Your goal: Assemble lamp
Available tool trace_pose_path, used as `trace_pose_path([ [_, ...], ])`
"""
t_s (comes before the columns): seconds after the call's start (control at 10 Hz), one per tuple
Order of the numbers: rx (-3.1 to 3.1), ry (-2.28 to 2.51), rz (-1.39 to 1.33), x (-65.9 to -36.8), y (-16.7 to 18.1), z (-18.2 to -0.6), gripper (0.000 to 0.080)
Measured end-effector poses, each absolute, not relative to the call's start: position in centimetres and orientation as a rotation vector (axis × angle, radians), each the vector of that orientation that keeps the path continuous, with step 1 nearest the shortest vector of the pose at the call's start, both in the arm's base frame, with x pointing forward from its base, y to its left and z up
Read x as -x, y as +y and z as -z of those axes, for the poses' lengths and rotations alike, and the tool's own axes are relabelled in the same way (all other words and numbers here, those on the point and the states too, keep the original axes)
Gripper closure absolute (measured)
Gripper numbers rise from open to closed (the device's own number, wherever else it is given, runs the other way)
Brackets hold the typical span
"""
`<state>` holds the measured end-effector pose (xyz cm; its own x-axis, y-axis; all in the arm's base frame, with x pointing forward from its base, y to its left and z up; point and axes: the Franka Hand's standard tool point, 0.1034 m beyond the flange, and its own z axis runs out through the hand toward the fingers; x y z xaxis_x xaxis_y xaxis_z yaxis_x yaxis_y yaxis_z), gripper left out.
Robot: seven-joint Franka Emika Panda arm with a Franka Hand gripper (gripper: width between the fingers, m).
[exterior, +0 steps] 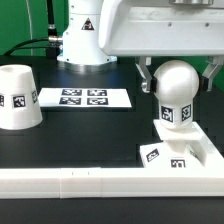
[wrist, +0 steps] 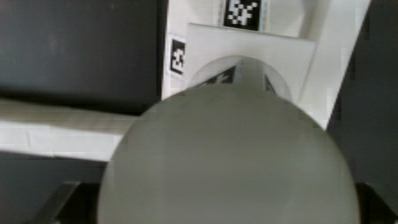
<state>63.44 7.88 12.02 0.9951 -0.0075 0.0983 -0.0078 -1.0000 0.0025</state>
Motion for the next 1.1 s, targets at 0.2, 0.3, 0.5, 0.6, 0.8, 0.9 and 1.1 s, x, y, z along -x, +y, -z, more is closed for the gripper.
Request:
trace_pose_path([
  [0.2,-3.109,-0.444,-0.142,-63.31,7.74,-11.87,0.0223],
  [0.3,-3.097,-0.57,-0.125,-63.25,7.65,-11.85,0.0223],
  [0.5,-3.026,-0.946,-0.081,-62.86,7.64,-11.75,0.0223],
  [0.6,-2.999,-1.047,-0.069,-62.78,7.63,-11.71,0.0223],
  [0.8,-2.953,-1.221,-0.047,-62.68,7.49,-11.7,0.0223],
  [0.9,-2.928,-1.301,-0.029,-62.56,7.53,-11.67,0.0223],
  [1.1,-2.922,-1.315,-0.027,-62.53,7.6,-11.63,0.0163],
])
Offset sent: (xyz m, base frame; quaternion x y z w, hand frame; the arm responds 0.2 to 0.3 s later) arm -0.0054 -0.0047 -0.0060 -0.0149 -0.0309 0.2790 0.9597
